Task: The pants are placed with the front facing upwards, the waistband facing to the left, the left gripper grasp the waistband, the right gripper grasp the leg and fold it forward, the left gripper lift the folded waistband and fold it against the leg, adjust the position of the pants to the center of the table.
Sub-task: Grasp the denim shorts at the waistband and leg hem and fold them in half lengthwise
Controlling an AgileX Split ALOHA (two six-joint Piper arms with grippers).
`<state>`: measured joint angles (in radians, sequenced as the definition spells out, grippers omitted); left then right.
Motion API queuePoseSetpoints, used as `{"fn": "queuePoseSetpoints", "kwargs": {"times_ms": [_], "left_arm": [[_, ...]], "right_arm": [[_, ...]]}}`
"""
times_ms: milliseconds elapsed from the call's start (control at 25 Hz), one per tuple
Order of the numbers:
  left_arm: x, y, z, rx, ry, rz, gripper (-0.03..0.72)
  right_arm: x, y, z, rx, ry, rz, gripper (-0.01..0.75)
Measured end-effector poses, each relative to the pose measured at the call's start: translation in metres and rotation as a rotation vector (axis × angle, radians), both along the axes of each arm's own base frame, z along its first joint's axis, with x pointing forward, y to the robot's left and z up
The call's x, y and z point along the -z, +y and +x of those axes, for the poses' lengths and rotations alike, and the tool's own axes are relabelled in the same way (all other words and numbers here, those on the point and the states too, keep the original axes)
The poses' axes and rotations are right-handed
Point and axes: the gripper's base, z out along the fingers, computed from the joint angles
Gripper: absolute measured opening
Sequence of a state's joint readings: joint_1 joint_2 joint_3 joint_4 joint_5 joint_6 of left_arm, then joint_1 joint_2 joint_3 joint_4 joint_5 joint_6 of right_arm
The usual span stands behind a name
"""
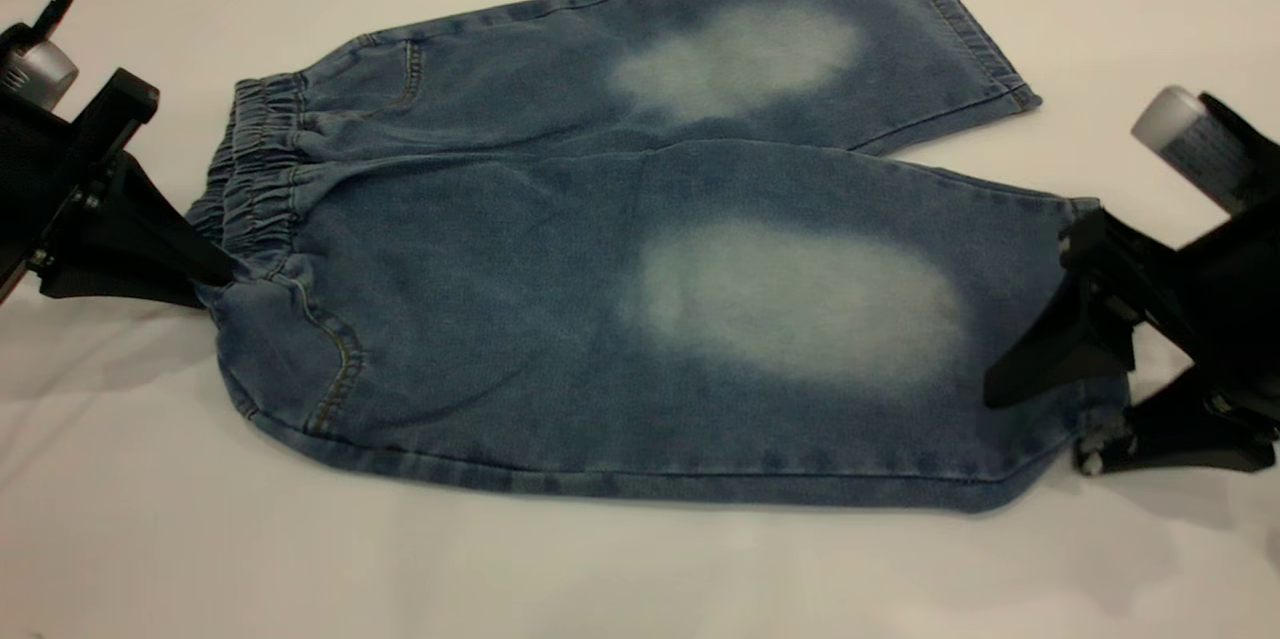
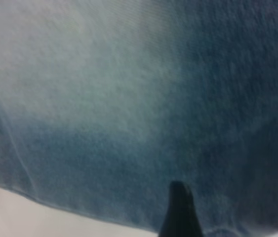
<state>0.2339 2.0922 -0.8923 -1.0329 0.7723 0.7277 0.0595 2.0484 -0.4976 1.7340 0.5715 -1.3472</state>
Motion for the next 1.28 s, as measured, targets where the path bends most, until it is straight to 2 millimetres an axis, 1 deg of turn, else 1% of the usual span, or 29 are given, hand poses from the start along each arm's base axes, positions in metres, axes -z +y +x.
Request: {"fn": "queuePoseSetpoints", "kwargs": {"times_ms": [160, 280, 400, 480, 520, 560, 680, 840, 1000, 1200, 1280], "left_arm": [[0.000, 0.000, 0.000, 0.002, 0.001, -0.003, 0.119], [0.000, 0.000, 0.000, 0.002, 0.001, -0.003, 0.119], [0.000, 0.000, -0.001, 0.006, 0.003, -0.006, 0.119], [-0.001, -0.001, -0.001, 0.015, 0.007, -0.013, 0.119], [-0.001, -0.002, -0.002, 0.021, 0.011, -0.020, 0.119], [-0.001, -0.002, -0.002, 0.023, 0.012, -0.025, 0.119], [-0.004, -0.003, -0.006, 0.029, 0.014, -0.028, 0.119], [-0.018, -0.003, -0.011, 0.053, -0.007, -0.010, 0.119], [-0.039, -0.003, -0.012, 0.071, -0.038, 0.005, 0.119], [-0.072, -0.006, -0.011, 0.079, -0.148, 0.030, 0.119], [-0.084, -0.008, -0.014, 0.083, -0.180, 0.036, 0.119]], "right_arm": [[0.000, 0.000, 0.001, -0.047, -0.041, -0.008, 0.423], [0.000, -0.001, 0.001, -0.048, -0.041, -0.018, 0.350], [0.001, -0.001, 0.001, -0.055, -0.044, -0.026, 0.214], [-0.001, 0.001, 0.000, -0.074, -0.058, 0.001, 0.094], [-0.002, 0.003, 0.001, -0.076, -0.062, 0.022, 0.053], [-0.003, 0.004, 0.001, -0.076, -0.065, 0.042, 0.034], [-0.007, 0.005, -0.004, -0.050, -0.046, 0.069, 0.018], [-0.017, 0.001, -0.010, -0.031, -0.036, 0.057, 0.018], [-0.037, 0.001, -0.007, -0.036, -0.081, 0.075, 0.018], [-0.069, 0.002, -0.006, -0.026, -0.160, 0.090, 0.018], [-0.081, 0.002, -0.007, -0.021, -0.191, 0.094, 0.018]]}}
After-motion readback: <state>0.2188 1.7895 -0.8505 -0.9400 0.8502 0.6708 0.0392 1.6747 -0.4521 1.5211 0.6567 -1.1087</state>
